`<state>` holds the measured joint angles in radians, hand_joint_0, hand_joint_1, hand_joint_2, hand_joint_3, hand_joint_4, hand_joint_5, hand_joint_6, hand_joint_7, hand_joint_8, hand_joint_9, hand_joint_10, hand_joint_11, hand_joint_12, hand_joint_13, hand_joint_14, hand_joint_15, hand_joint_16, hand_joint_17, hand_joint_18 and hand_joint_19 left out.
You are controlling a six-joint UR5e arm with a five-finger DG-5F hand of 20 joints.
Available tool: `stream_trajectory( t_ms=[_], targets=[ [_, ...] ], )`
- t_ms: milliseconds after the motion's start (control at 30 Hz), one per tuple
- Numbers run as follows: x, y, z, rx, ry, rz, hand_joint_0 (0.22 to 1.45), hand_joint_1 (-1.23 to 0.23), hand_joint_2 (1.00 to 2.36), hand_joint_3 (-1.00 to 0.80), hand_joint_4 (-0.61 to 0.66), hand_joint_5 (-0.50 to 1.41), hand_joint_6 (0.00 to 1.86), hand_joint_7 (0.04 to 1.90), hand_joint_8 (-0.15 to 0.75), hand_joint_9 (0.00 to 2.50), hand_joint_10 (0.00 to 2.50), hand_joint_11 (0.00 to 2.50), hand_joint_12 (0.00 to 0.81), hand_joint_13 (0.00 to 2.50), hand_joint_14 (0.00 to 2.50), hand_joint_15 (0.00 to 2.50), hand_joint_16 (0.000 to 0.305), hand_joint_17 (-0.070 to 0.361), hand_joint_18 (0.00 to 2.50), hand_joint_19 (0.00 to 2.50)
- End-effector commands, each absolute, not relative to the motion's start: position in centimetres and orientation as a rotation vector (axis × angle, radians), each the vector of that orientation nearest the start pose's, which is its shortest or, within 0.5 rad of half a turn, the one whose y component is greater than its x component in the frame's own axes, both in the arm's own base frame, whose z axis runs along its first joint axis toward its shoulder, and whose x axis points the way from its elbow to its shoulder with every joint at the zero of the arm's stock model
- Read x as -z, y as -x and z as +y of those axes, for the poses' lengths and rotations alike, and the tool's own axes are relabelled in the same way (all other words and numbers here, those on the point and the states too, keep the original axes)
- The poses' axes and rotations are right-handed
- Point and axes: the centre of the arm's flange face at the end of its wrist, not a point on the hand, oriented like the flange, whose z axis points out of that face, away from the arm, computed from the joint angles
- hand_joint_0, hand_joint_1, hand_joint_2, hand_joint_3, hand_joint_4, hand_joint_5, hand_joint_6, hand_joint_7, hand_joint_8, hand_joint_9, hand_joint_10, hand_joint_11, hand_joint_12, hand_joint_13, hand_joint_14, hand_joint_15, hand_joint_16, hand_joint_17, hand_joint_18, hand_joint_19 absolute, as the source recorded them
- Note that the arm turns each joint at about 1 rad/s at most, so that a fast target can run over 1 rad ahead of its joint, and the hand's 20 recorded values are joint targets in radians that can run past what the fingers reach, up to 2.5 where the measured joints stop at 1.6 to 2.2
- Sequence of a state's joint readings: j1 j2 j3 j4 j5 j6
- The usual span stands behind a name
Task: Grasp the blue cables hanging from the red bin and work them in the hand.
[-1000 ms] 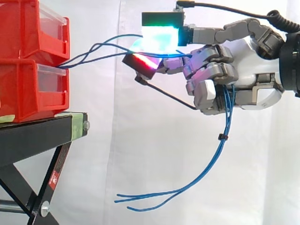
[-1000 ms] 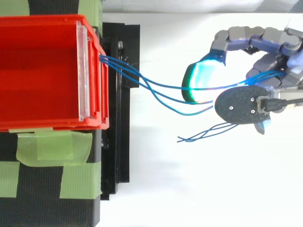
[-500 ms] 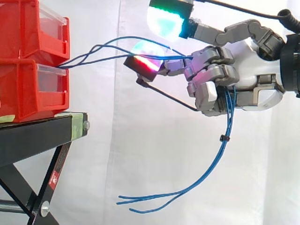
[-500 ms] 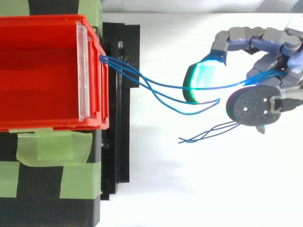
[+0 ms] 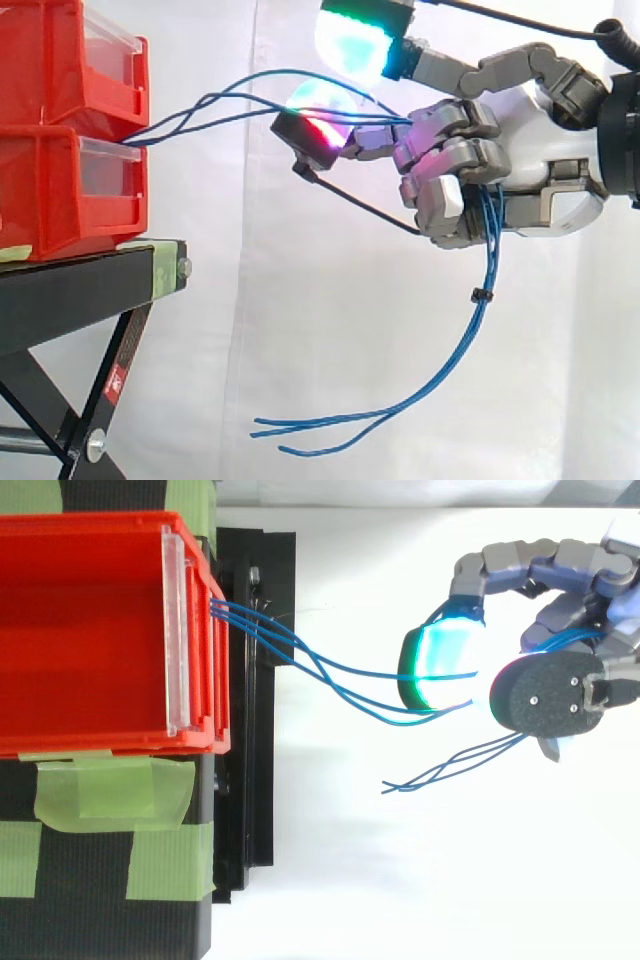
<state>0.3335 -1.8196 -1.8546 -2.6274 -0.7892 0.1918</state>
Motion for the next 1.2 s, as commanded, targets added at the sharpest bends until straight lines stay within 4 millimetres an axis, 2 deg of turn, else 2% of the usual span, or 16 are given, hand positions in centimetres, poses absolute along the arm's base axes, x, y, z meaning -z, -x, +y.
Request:
stream_trajectory(
  t_ms=[0,467,867,1033,1167],
  targets=[
    [-27.44,-54.98,-2.51,-1.004,-1.495,0.763,0.91,-0.65,1.01,-0.66,0.23,0.24,0.59,1.27,0.656,1.7,2.5,2.5,0.743,1.99,2.5,1.94,0.218,0.164,2.36,0.56],
    [-27.35,-54.99,-2.42,-1.0,-1.493,0.771,0.91,-0.66,1.02,-0.54,0.22,0.28,0.6,1.29,0.656,1.7,2.5,2.5,0.743,1.99,2.5,1.94,0.218,0.164,2.36,0.56],
    [-27.35,-54.99,-2.42,-0.996,-1.49,0.774,0.89,-0.62,1.01,-0.74,0.23,0.27,0.6,1.29,0.656,1.7,2.5,2.5,0.743,1.99,2.5,1.94,0.218,0.164,2.36,0.56],
    [-27.43,-54.97,-2.43,-0.998,-1.491,0.771,0.89,-0.62,1.01,-0.74,0.23,0.27,0.6,1.29,0.656,1.7,2.5,2.5,0.743,1.99,2.5,1.94,0.218,0.164,2.36,0.56],
    [-27.43,-54.97,-2.43,-0.997,-1.49,0.772,0.9,-0.63,1.01,-0.67,0.22,0.29,0.6,1.29,0.656,1.7,2.5,2.5,0.743,1.99,2.5,1.94,0.218,0.164,2.36,0.56]
  ],
)
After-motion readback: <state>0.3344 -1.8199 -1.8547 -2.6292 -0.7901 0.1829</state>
